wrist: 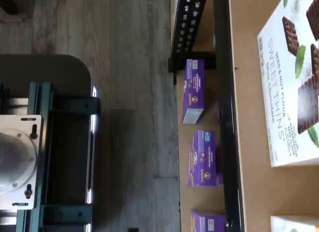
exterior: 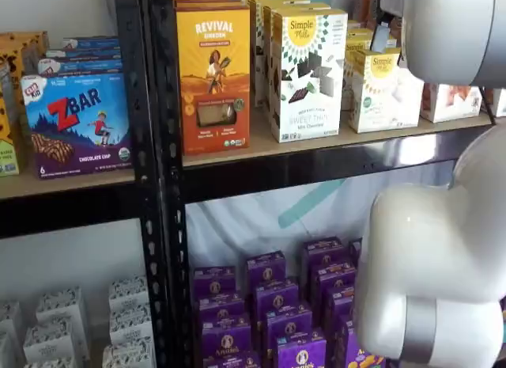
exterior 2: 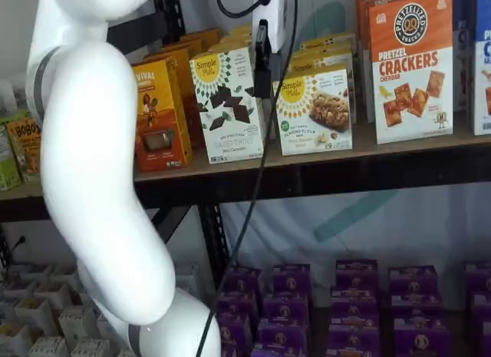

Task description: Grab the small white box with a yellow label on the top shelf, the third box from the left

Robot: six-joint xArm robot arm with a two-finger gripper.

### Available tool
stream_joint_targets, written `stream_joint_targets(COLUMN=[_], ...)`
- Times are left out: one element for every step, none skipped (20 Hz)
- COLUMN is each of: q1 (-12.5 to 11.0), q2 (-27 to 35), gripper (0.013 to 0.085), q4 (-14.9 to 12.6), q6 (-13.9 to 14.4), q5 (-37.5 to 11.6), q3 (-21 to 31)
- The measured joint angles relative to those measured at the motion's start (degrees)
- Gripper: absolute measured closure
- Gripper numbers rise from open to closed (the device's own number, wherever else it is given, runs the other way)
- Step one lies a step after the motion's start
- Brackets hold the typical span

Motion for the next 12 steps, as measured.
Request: stream_joint_targets(q1=[0.5, 1.8, 2.5, 2.8, 3.0, 3.0, 3.0, 2.8, 2.6, 2.1, 1.5, 1.0], q2=[-0.4, -1.5, -2.2, -2.9, -3.2, -3.5, -3.7, -3.9, -4.1, -4.4, -4.6, -4.7], gripper=[0.013, 0.013, 0.013, 0.013, 0.013, 0.013, 0.013, 0.013, 0.013, 0.013, 0.013, 0.013], q4=[-1.1, -3.5, -4.6, -5.3, -5.4, -5.4, -5.3, -4.9, -4.4, -3.2, -2.2, -1.1], q6=[0.1, 0.4, 0.6, 0.7, 0.8, 0.8, 0.8, 0.8, 0.7, 0.5, 0.4, 0.2], q5=[-0.7, -2.2, -3.1, -3.7, -3.9, -4.0, -4.1, -4.2, -4.4, -4.7, -5.0, -5.3], q3=[0.5, 1.9, 3.0, 4.0, 4.6, 5.1, 5.5, 5.8, 6.0, 6.4, 6.6, 6.7])
